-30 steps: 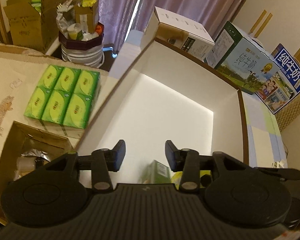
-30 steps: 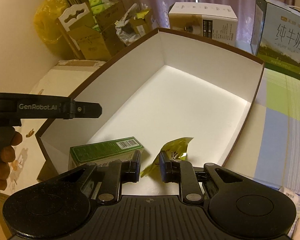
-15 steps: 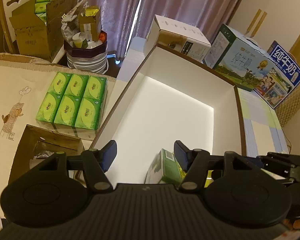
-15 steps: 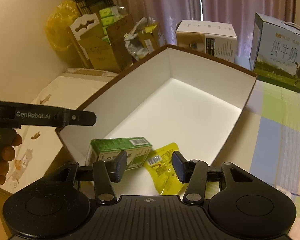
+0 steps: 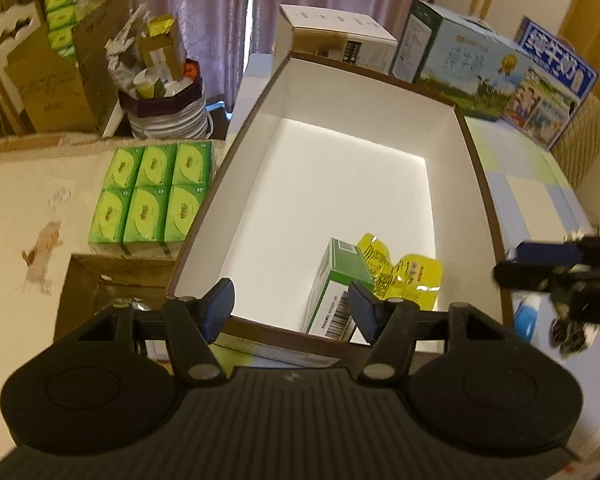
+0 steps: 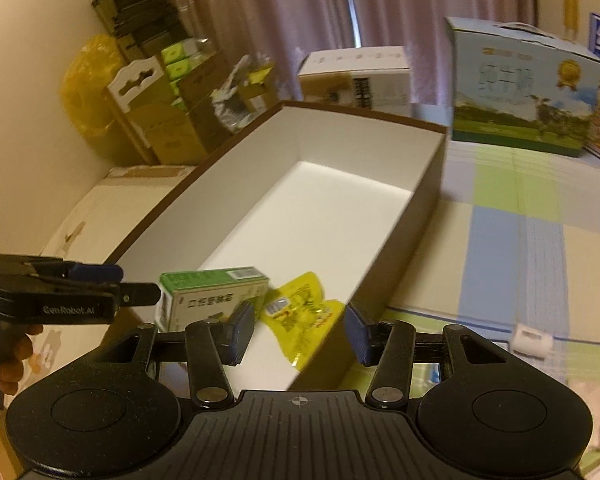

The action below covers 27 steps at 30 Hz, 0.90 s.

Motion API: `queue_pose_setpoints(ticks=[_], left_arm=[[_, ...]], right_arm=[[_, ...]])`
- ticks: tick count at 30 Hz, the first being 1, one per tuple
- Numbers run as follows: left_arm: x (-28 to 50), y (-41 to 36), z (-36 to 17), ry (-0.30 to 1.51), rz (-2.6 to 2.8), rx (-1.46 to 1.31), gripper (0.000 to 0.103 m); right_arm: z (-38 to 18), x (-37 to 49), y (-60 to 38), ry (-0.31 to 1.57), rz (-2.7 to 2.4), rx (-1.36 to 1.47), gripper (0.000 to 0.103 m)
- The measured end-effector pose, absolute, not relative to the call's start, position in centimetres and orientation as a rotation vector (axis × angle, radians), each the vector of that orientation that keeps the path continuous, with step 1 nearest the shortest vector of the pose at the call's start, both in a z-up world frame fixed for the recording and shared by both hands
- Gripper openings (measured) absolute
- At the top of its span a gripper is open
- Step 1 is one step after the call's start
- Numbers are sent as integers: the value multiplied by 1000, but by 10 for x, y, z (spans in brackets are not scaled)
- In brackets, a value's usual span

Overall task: Organize objects
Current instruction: 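Lower the yellow pouch into the brown box and open the right tool, then move both tools back over the remaining items on the tablecloth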

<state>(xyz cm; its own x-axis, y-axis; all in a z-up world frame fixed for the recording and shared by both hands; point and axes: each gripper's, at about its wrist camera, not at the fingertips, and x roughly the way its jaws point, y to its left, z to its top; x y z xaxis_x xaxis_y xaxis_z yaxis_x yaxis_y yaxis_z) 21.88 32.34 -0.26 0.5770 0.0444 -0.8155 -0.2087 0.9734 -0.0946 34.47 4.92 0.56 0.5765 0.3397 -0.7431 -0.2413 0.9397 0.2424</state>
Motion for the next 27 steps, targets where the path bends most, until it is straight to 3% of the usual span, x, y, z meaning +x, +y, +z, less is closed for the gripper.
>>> queue_pose_setpoints(ticks=[4,7,16,27], left_arm=[[228,319,-12,966,150,-148,60],[236,322,-19,975,150,-161,68],[256,326,-37,1022,231,-107,58],[223,332,-4,929,203,-198,62]], right_arm=[[11,341,39,878,305,134,47],[13,338,32,869,279,146,47],[14,328,11,864,212,174,47],[14,309,-15,861,171,207,47]])
